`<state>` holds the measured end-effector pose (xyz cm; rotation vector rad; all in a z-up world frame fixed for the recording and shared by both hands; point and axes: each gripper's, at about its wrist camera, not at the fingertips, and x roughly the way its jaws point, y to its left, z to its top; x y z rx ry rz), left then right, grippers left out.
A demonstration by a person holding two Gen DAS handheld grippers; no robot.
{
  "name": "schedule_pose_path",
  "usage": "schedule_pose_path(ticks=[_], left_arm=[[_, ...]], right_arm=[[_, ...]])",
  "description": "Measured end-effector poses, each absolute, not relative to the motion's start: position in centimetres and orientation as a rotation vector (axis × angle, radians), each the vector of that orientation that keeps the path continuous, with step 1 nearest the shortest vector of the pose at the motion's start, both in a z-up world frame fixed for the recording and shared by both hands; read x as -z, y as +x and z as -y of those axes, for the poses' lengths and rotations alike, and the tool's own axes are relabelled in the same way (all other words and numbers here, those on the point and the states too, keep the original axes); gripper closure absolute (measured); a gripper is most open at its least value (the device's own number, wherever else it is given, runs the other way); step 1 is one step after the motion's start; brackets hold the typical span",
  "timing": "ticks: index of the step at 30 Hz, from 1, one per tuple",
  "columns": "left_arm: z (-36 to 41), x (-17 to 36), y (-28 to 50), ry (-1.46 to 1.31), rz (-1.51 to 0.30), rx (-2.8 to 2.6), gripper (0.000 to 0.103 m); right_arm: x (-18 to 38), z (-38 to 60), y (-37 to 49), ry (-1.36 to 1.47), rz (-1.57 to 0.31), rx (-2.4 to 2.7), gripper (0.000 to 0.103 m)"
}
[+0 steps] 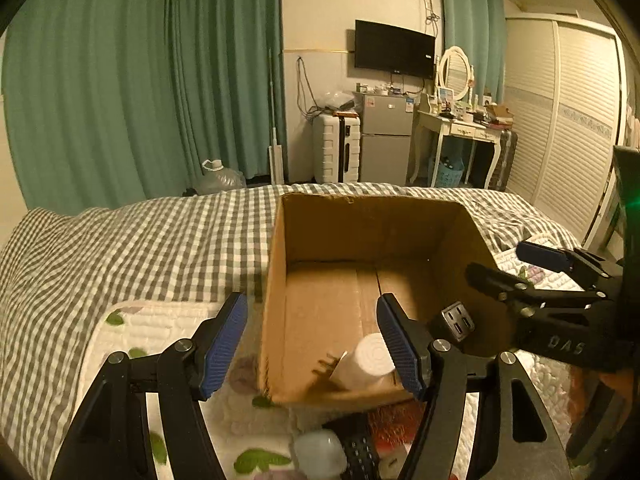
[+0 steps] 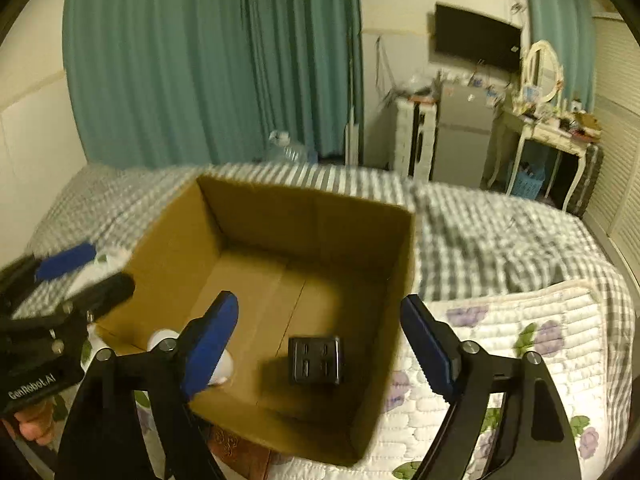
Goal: Organize rigid objects
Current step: 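Open the right tool to drop the black power bank into the box, then grasp the white square charger with the right tool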
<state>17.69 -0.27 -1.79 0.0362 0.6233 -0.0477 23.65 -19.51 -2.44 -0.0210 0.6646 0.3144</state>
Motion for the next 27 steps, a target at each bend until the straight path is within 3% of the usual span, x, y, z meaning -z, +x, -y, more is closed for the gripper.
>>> schedule_pose_path(ticks=[13,27], left_arm=[[-0.8,2.3,7.4,0.041,-0.638,-0.005,0.032],[-2.4,9.1,2.2,0.016,-0.764,-0.029,0.032]], right_arm=[[1.8,20.5,12.3,-0.047,-0.667,-0.242,0.018],[10.7,14.7,6.2,-0.129,-0.888,-0.317,0.018]])
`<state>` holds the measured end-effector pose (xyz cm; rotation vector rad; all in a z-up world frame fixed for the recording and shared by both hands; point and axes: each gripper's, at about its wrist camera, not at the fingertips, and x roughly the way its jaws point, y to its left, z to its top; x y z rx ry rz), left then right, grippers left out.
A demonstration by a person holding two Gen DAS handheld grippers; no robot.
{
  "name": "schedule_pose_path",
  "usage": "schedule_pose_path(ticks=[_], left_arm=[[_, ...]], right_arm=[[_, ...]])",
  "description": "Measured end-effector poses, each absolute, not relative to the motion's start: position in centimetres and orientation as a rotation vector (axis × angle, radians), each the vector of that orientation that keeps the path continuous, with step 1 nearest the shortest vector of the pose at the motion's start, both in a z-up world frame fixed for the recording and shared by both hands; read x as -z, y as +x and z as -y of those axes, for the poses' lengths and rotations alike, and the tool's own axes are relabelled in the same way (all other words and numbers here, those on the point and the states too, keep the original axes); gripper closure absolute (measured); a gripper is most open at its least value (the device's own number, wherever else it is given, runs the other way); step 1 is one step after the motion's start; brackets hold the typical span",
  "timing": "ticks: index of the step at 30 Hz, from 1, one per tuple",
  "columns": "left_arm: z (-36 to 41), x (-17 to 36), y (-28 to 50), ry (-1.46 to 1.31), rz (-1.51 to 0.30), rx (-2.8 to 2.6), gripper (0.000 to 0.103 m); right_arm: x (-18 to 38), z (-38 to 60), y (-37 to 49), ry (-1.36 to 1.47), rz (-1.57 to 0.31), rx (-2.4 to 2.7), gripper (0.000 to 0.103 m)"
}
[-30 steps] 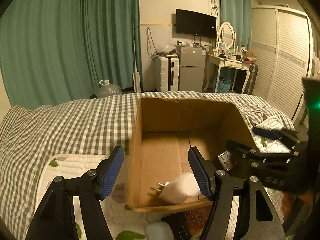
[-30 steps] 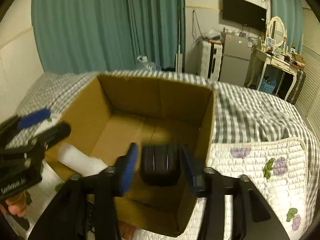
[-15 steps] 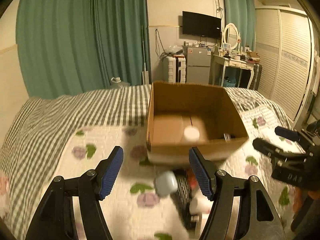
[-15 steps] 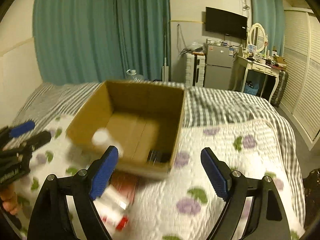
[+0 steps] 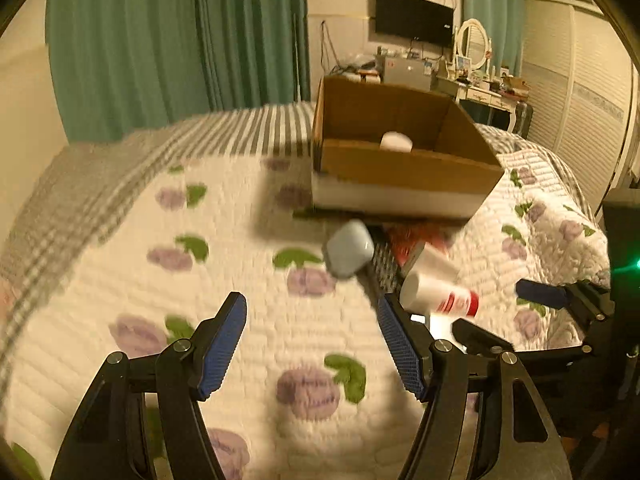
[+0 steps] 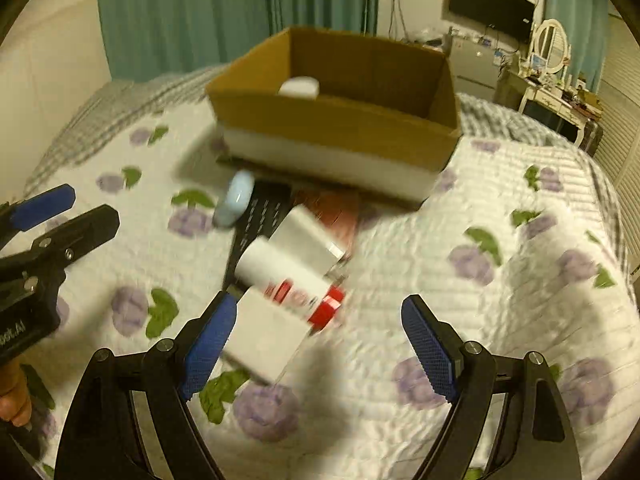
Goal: Organize rigid objects
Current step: 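Grasp the white square charger with the right tool, then grasp the white red-capped bottle with the left tool while the right tool holds the charger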
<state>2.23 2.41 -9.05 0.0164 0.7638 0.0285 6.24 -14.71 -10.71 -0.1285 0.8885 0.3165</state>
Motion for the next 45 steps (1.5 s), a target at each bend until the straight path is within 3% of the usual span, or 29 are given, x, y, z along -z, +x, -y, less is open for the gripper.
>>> schedule_pose_path(ticks=[9,11,14,29,39,45], left_arm=[[-3.4,10.1,2.6,-0.013,-0.797,-0.057,0.032],[-3.1,10.1,2.7,-0.002,-0.801,-0.061,0.032],[-3.0,10.0,3.0,0.005,-0.806,-0.066,0.032],[3.6,10.2,4.6,0.102,-0.833,0.052,0.032],[8.3,13.3,8.1,0.118,-0.939,0.153,0.032],[8.8,14.5,9.6,0.123,-0.950,0.182,0.026]], right_arm=[[14.7,12.1,6.7,-0.114,-0.992,-0.371,0.018],[15.6,12.0,7.0,-0.104,-1.022,-0.378,0.029],[15.4,12.4,6.8,-0.090,-1.016,-0.397,0.034],[7.4,21.6,8.1,-0.037,-0.824,-0.299,0.034],[8.0,25.5,9.8,0.087,-0.859,-0.287,0.034],[8.6,26.2,9.9,0.126,-0.873,-0.288,0.034]])
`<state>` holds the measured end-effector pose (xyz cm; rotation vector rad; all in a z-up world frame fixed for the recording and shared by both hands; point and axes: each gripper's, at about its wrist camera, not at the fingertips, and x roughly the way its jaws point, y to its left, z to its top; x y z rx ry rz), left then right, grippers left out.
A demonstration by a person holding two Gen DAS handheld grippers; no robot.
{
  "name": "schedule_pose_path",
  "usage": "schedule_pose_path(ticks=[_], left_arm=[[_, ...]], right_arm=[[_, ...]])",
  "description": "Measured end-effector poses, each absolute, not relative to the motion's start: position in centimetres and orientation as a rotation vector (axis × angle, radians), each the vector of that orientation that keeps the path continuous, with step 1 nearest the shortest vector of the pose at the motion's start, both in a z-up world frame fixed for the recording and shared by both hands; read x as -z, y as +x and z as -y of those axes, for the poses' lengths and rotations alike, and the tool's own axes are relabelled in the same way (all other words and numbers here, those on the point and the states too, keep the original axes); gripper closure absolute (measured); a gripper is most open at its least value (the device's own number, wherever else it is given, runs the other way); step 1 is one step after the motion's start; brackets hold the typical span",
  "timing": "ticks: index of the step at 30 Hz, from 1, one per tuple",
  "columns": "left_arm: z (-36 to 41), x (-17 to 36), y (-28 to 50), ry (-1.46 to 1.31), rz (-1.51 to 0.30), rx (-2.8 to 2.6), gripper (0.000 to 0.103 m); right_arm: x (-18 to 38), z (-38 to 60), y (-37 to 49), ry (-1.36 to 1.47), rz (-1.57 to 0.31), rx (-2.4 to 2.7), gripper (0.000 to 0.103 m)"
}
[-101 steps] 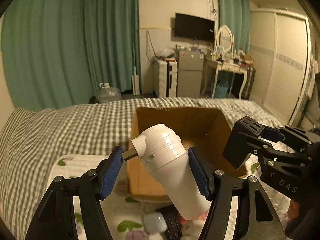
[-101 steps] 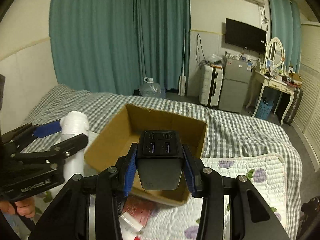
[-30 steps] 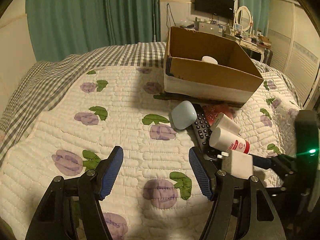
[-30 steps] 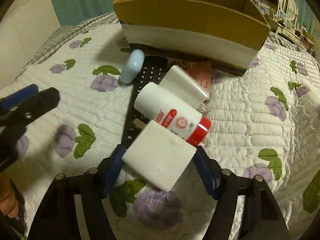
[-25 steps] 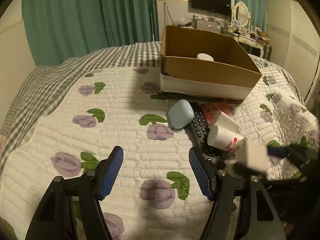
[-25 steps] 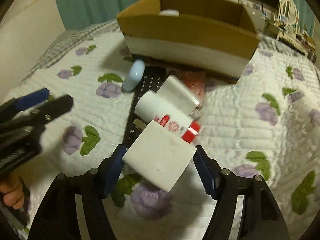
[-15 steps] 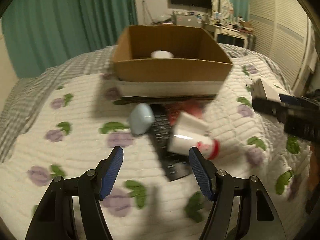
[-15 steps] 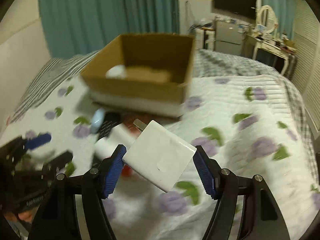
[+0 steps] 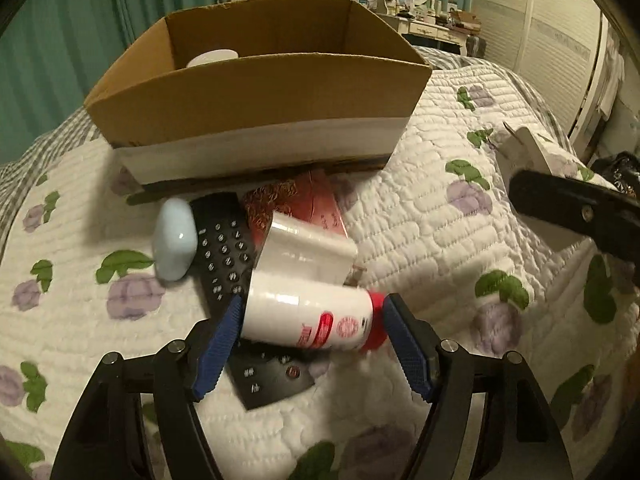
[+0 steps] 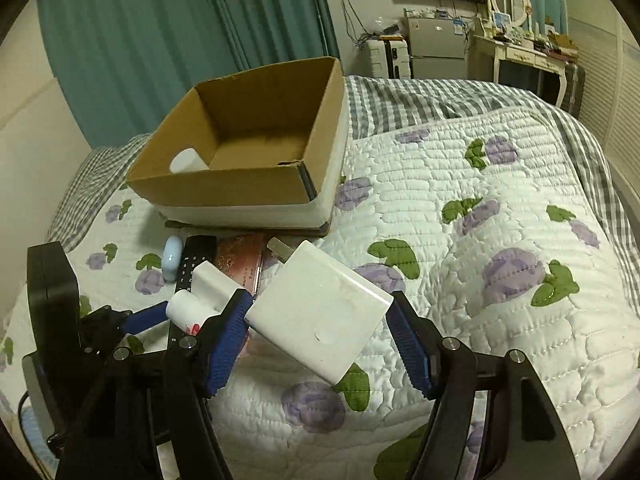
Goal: Organize rigid objects
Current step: 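Grasp the white red-capped bottle with the left tool while the right tool holds the charger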
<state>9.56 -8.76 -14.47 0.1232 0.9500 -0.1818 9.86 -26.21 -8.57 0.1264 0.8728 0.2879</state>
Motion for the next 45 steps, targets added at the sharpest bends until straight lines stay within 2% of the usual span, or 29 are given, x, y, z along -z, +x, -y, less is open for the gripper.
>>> schedule_pose_path(ticks=[3,16,20,27,32,33,34,35,36,38,41,42,45], left_arm=[[8.9,14.9,9.8,0.139,-0.952,0.202,0.022],[9.8,15.9,11.2,0.221,-0.968,0.269,0.018],[12.4,17.7,10.9,0.429,-0.938,0.201,0.018],[10.8,16.4,10.8,0.333,-0.932,0.224,0.021],[9.7,13.2,9.2,0.274,-0.862,0.242,0.025],[9.4,12.4,8.8,0.266,-0.843,0.237,0.033],[9.0,11.6,8.6,0.244,-0.837,0.238,0.049],[8.7,11.2,8.6,0.221,-0.846,0.249,0.057],[8.4,11.0,8.6,0.197,-0.856,0.267,0.059],[8.0,11.4,8.4,0.186,-0.866,0.275,0.056],[8.1,12.5,8.2,0.195,-0.874,0.253,0.044],[8.2,12.8,8.1,0.202,-0.878,0.256,0.036],[8.4,14.4,9.2,0.194,-0.922,0.257,0.033]], right_arm=[[8.8,26.3,10.0,0.134,-0.880,-0.283,0.034],[8.9,26.0,10.1,0.108,-0.886,-0.259,0.034],[9.1,26.0,10.1,0.108,-0.889,-0.257,0.034],[9.5,26.0,10.3,0.106,-0.898,-0.252,0.034],[9.2,25.9,10.2,0.095,-0.883,-0.249,0.034],[9.1,25.9,10.1,0.092,-0.878,-0.247,0.034],[9.0,25.9,10.0,0.090,-0.873,-0.245,0.034],[8.8,25.8,9.9,0.084,-0.865,-0.241,0.034],[8.6,25.7,9.8,0.079,-0.860,-0.239,0.034],[8.5,25.5,9.5,0.062,-0.853,-0.232,0.034],[8.5,25.3,9.3,0.045,-0.853,-0.223,0.034],[8.5,25.3,9.3,0.043,-0.853,-0.222,0.034],[8.7,25.3,9.4,0.045,-0.858,-0.219,0.034]])
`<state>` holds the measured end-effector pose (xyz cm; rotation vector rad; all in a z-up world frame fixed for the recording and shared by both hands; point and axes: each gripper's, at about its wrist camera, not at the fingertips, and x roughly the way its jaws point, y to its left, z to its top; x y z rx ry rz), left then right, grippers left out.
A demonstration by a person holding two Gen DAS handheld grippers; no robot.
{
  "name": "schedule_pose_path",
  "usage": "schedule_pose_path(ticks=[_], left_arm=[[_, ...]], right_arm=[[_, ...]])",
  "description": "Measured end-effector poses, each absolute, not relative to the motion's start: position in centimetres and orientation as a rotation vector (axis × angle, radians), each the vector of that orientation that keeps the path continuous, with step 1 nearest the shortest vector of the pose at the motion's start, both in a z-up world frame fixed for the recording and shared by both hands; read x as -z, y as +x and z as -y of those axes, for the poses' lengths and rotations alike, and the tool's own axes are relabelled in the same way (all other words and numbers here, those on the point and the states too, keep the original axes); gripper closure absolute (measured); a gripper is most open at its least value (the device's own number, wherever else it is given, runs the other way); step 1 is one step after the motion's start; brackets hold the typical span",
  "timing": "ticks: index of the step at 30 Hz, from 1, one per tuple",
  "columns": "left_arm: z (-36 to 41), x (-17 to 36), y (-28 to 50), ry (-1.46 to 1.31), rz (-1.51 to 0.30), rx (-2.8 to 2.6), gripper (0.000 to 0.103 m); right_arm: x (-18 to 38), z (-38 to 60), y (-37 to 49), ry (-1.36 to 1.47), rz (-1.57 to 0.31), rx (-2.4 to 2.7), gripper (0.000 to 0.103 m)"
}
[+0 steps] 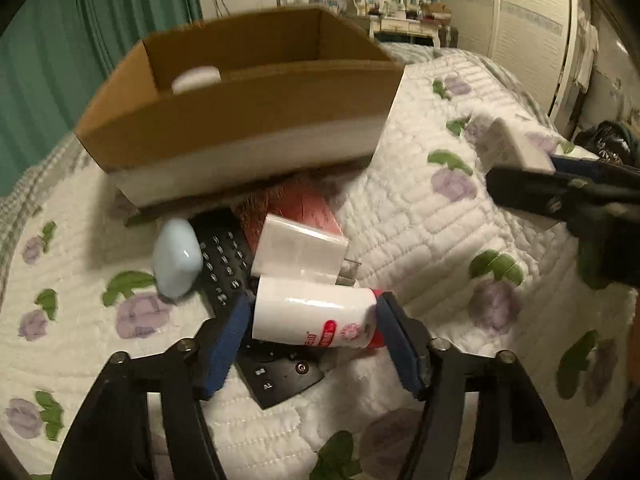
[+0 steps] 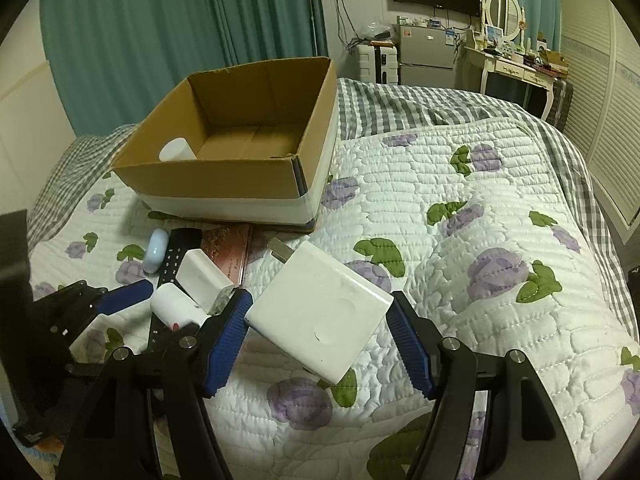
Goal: Organize rigid objects
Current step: 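Grasp the white red-capped bottle with the left tool while the right tool holds the charger, then drop the bottle into the box with the left tool while the right tool carries the charger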
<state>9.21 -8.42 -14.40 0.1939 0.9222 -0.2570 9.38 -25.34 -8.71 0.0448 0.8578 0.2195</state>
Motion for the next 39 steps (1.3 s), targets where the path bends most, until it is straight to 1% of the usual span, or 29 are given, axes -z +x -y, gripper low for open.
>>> schedule_pose_path(ticks=[6,7,8,9,11,16,21,22,24,25,28,33,39], left_arm=[[8.4,14.9,10.1,0.142,-0.927,0.287,0.032],[8.5,14.9,9.9,0.151,-0.928,0.294,0.025],[9.0,15.2,9.7,0.182,-0.945,0.306,0.022],[9.3,15.2,9.4,0.216,-0.942,0.305,0.021],[10.1,15.3,9.1,0.274,-0.921,0.300,0.021],[9.4,15.4,10.1,0.206,-0.944,0.309,0.020],[9.6,15.7,10.2,0.208,-0.918,0.292,0.019],[10.0,16.4,10.5,0.248,-0.943,0.258,0.019],[11.7,17.3,10.1,0.382,-0.916,0.218,0.019],[12.1,17.3,9.9,0.402,-0.907,0.213,0.021],[11.3,16.8,9.9,0.343,-0.908,0.243,0.025],[10.0,15.3,9.6,0.278,-0.899,0.242,0.025],[7.7,9.9,8.5,0.179,-0.810,0.182,0.025]], right_arm=[[9.2,25.6,9.8,0.065,-0.877,-0.231,0.034],[9.3,25.6,9.8,0.069,-0.879,-0.233,0.034],[9.3,25.7,9.8,0.076,-0.879,-0.235,0.034],[9.3,25.7,9.8,0.080,-0.880,-0.237,0.034],[9.3,25.9,9.9,0.091,-0.882,-0.239,0.034],[9.3,25.9,10.0,0.104,-0.887,-0.247,0.034],[9.4,25.8,9.9,0.102,-0.887,-0.243,0.034],[9.4,25.8,9.9,0.100,-0.887,-0.242,0.034],[9.3,25.8,9.8,0.098,-0.885,-0.240,0.034],[9.3,25.8,9.8,0.098,-0.885,-0.238,0.034],[9.3,26.1,9.7,0.104,-0.883,-0.232,0.034],[9.3,26.1,9.7,0.106,-0.881,-0.232,0.034],[8.7,26.1,9.5,0.104,-0.859,-0.235,0.034]])
